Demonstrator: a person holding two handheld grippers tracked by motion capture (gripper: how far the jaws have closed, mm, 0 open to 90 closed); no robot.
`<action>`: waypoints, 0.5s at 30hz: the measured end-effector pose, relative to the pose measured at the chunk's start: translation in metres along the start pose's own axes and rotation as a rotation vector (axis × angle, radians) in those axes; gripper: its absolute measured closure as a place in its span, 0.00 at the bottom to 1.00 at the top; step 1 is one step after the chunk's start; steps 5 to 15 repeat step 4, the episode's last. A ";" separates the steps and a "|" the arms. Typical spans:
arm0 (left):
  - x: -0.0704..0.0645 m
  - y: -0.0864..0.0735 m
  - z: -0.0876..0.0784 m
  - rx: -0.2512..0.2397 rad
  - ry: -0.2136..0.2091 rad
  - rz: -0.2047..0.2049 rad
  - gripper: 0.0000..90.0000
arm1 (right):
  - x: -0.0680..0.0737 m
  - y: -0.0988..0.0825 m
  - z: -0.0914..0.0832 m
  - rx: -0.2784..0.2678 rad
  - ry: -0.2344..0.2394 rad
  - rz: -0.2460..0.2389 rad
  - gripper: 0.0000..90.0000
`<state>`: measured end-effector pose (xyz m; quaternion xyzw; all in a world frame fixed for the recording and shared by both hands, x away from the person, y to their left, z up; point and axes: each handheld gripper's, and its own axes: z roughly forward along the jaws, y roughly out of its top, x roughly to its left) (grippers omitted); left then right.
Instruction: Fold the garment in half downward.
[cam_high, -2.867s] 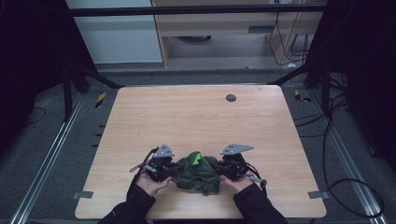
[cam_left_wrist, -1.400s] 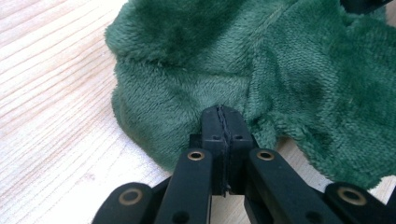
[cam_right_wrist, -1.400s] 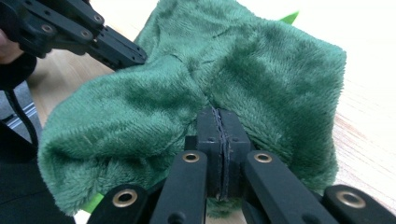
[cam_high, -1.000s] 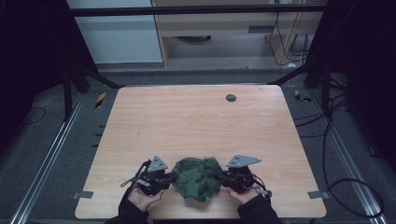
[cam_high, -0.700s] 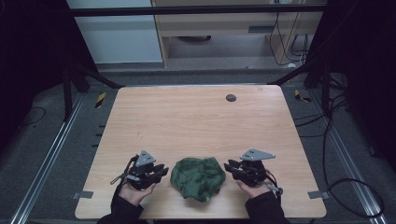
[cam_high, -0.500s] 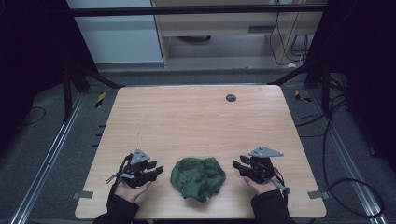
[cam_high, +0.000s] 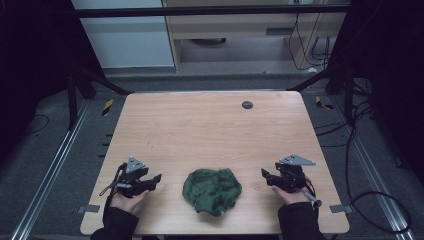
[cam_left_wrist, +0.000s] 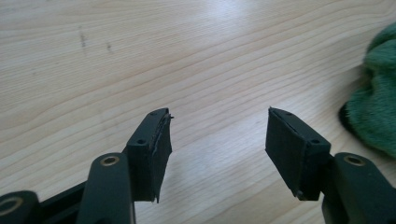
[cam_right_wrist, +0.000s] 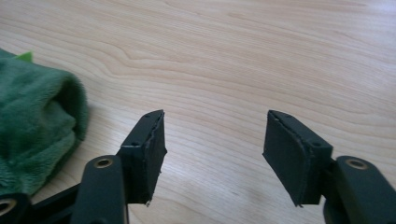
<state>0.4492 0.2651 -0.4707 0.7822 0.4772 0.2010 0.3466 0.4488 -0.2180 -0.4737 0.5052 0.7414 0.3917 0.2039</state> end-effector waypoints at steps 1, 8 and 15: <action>0.002 0.000 0.000 0.001 0.004 -0.002 0.43 | -0.001 -0.001 0.000 0.004 -0.010 0.009 0.40; 0.007 -0.002 -0.001 -0.005 0.022 -0.015 0.41 | -0.005 -0.001 0.000 0.006 -0.023 0.006 0.38; 0.007 -0.002 -0.001 -0.005 0.022 -0.015 0.41 | -0.005 -0.001 0.000 0.006 -0.023 0.006 0.38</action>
